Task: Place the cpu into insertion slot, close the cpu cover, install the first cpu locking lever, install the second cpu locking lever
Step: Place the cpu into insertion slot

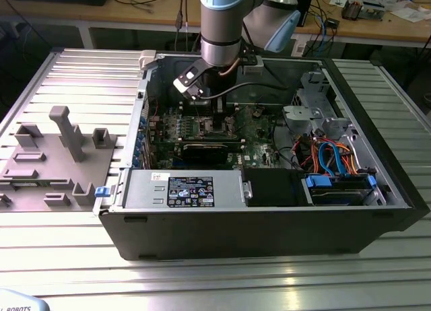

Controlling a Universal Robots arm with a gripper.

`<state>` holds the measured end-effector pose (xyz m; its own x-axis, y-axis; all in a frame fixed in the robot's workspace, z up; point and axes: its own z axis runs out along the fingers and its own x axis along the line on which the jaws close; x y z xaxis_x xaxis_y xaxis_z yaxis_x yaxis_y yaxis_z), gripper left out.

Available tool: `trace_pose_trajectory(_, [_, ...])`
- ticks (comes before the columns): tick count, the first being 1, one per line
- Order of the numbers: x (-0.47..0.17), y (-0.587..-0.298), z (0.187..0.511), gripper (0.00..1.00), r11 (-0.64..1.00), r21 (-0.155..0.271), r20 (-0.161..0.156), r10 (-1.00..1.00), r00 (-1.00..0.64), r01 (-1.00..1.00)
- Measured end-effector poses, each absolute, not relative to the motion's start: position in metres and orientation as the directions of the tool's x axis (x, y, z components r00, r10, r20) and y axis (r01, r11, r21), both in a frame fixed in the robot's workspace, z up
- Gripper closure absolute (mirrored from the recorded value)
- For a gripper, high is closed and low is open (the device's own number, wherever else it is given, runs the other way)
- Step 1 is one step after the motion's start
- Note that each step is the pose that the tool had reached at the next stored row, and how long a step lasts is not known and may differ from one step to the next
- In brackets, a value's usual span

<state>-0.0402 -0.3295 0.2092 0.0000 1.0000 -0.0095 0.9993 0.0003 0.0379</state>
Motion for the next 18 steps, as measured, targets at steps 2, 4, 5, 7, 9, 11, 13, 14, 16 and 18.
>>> trace_pose_trajectory(2, [-0.04, -0.33, 0.209, 0.77, 0.002, 0.038, -0.01, 1.0, -0.002, 0.999])
trace_pose_trajectory(4, [-0.04, -0.33, 0.208, 0.83, 0.015, 0.035, -0.016, 1.0, -0.014, 0.999])
trace_pose_trajectory(5, [-0.04, -0.33, 0.207, 0.83, 0.026, 0.033, -0.021, 0.999, -0.025, 0.999])
trace_pose_trajectory(7, [-0.04, -0.33, 0.205, 0.89, 0.045, 0.029, -0.028, 0.999, -0.044, 0.999])
trace_pose_trajectory(9, [-0.04, -0.33, 0.204, 0.89, 0.046, 0.028, -0.028, 0.999, -0.045, 0.999])
trace_pose_trajectory(11, [-0.04, -0.33, 0.204, 0.89, 0.046, 0.028, -0.027, 0.999, -0.045, 0.999])
trace_pose_trajectory(13, [-0.04, -0.33, 0.206, 0.89, 0.046, 0.03, -0.024, 0.999, -0.045, 0.998])
trace_pose_trajectory(14, [-0.039, -0.33, 0.211, 0.89, 0.046, 0.029, -0.026, 0.999, -0.045, 0.999])
trace_pose_trajectory(16, [-0.039, -0.33, 0.22, 0.89, 0.046, 0.028, -0.027, 0.999, -0.045, 0.999])
trace_pose_trajectory(18, [-0.039, -0.33, 0.232, 0.89, 0.046, 0.028, -0.027, 0.999, -0.045, 0.999])
